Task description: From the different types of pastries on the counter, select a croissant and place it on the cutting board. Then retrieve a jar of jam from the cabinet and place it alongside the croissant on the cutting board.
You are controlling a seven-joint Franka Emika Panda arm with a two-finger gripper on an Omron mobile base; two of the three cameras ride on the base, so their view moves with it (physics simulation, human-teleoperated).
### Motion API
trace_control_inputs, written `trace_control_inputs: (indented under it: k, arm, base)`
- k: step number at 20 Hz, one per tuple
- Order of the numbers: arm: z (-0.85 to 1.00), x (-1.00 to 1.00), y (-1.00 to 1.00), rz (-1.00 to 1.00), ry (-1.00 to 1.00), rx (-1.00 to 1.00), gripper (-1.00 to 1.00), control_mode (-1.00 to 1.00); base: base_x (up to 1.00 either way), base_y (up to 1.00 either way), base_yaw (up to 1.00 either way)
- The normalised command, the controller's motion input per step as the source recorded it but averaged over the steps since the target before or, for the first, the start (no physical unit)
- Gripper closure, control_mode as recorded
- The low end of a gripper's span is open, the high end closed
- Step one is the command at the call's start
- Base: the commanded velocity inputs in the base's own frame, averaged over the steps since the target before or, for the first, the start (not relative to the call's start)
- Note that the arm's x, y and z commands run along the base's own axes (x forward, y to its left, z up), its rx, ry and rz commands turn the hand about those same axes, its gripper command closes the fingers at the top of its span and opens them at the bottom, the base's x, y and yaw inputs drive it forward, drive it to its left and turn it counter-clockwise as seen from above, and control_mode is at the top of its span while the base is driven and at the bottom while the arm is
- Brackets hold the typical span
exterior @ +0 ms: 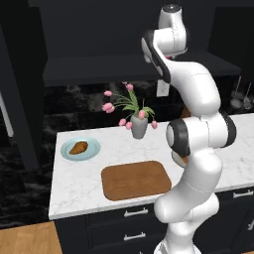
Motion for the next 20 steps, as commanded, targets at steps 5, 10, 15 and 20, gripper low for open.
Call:
trace_control_inputs:
  k: [5,10,15,20]
  arm:
    - [-0.26,0.0,0.04,0.0,0.13,-0.01,1.0,-1.0]
    - [-0.07,-0.02,0.0,0.0,0.04,0.03,1.0,-1.0]
    - [0.29,-0.91,0.04,0.0,0.0,0.28,1.0,-1.0]
    - [0.27,-1.0,0.19,0.0,0.0,0.3,1.0,-1.0]
  base:
    - [0.0,0.0,0.0]
    - [0.0,0.0,0.0]
    - [0.0,0.0,0.0]
    - [0.0,0.0,0.0]
